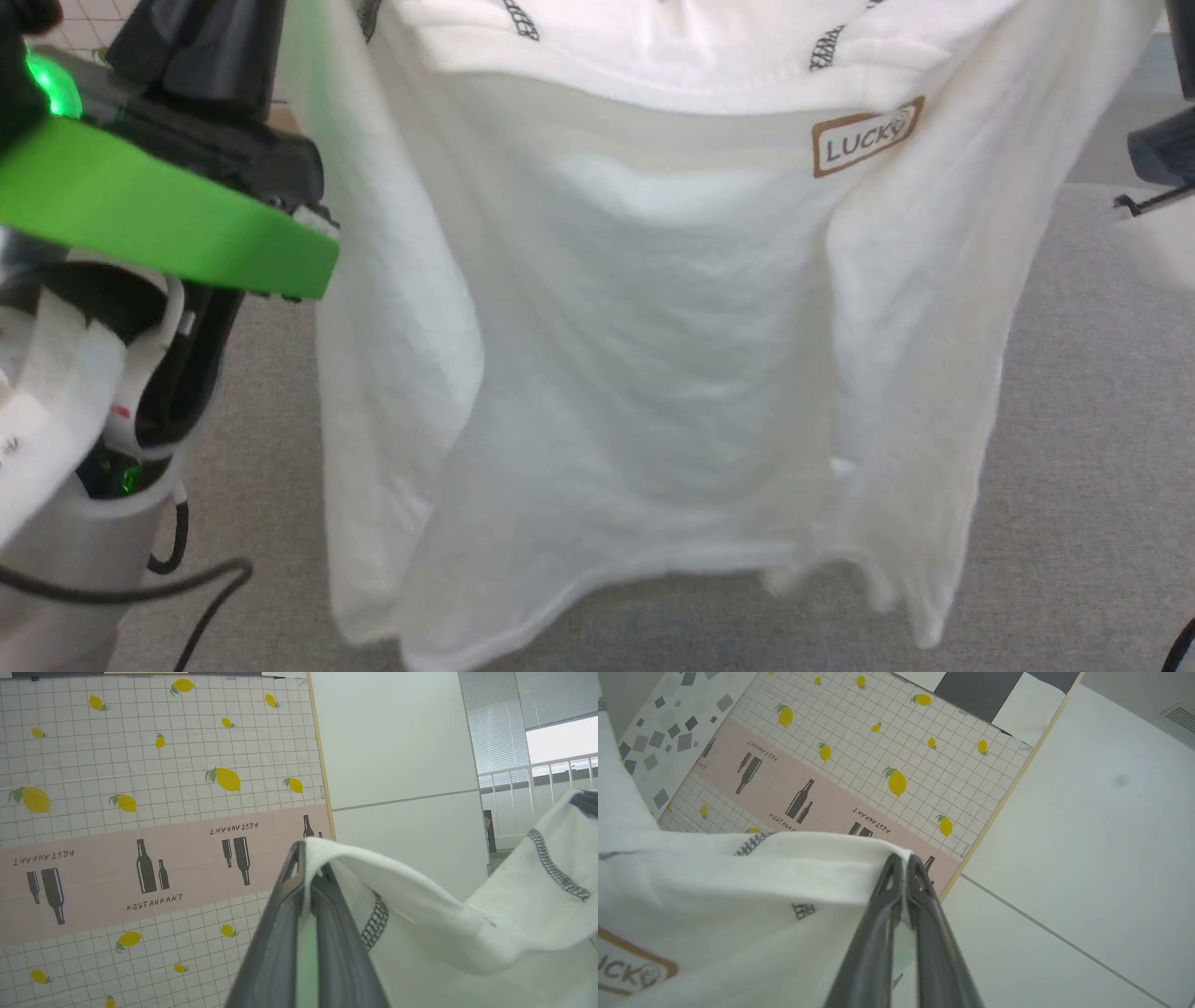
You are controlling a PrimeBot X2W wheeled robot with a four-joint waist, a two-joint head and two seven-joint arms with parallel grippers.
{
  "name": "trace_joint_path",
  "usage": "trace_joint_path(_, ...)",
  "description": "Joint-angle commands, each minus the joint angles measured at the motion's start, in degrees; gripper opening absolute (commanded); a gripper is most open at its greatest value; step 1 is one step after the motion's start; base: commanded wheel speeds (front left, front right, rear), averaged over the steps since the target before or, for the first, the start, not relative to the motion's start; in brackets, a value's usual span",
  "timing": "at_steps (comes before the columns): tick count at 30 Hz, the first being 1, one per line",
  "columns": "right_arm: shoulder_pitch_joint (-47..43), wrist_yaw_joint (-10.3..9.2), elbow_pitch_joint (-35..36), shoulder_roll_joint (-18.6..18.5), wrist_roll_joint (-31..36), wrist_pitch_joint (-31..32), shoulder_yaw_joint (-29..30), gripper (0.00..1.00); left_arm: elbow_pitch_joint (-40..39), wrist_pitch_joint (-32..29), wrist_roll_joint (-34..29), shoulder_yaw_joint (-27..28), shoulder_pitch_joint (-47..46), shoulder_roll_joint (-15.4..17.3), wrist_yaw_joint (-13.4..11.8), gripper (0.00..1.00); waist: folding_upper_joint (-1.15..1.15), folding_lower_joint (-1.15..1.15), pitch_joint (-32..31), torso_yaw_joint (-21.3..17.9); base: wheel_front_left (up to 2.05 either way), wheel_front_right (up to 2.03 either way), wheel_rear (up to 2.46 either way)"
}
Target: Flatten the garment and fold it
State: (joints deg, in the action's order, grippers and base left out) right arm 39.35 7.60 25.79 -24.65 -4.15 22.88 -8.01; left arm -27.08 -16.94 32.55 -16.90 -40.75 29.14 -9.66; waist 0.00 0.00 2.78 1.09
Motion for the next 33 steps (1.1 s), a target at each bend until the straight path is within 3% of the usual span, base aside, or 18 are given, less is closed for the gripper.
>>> trace_joint_path(1, 1.5, -0.11, -0.9, -0.1, -0.8, 0.5, -0.5, 0.0, 0.8, -0.9, 1.0, 0.3, -1.6, 0.0, -0.3, 0.0, 0.0, 0.0, 0.6, 0.0, 0.0, 0.0, 0.0)
trace_joint_path(9, 13.2, -0.11, -10.1, -0.6, -3.1, 1.1, -6.2, 0.0, 10.5, -5.3, 2.7, -0.1, -11.2, -0.1, 1.3, 0.0, 0.0, 0.0, 8.0, -0.9, 0.0, 0.0, 0.0)
trace_joint_path(16, 33.3, -0.11, -26.0, -0.3, -0.5, -1.3, -13.5, 0.0, 22.3, -5.1, -2.5, -1.2, -26.7, 0.0, 2.7, 0.0, 0.0, 0.0, 17.9, -1.9, 0.0, 0.0, 0.0)
trace_joint_path(25, 55.5, -0.11, -46.4, 1.6, 8.2, -7.3, -19.6, 0.0, 39.3, 5.3, -8.2, -2.2, -44.4, -3.8, 4.1, 0.0, 0.0, 0.0, 28.9, -0.2, 0.0, 0.0, 0.0)
trace_joint_path(33, 57.8, -0.11, -56.5, 3.0, 12.0, -13.4, -19.8, 0.0, 46.9, 18.4, -9.7, -3.9, -44.3, -5.4, 7.6, 0.0, 0.0, 0.0, 34.9, 0.7, 0.0, 0.0, 0.0)
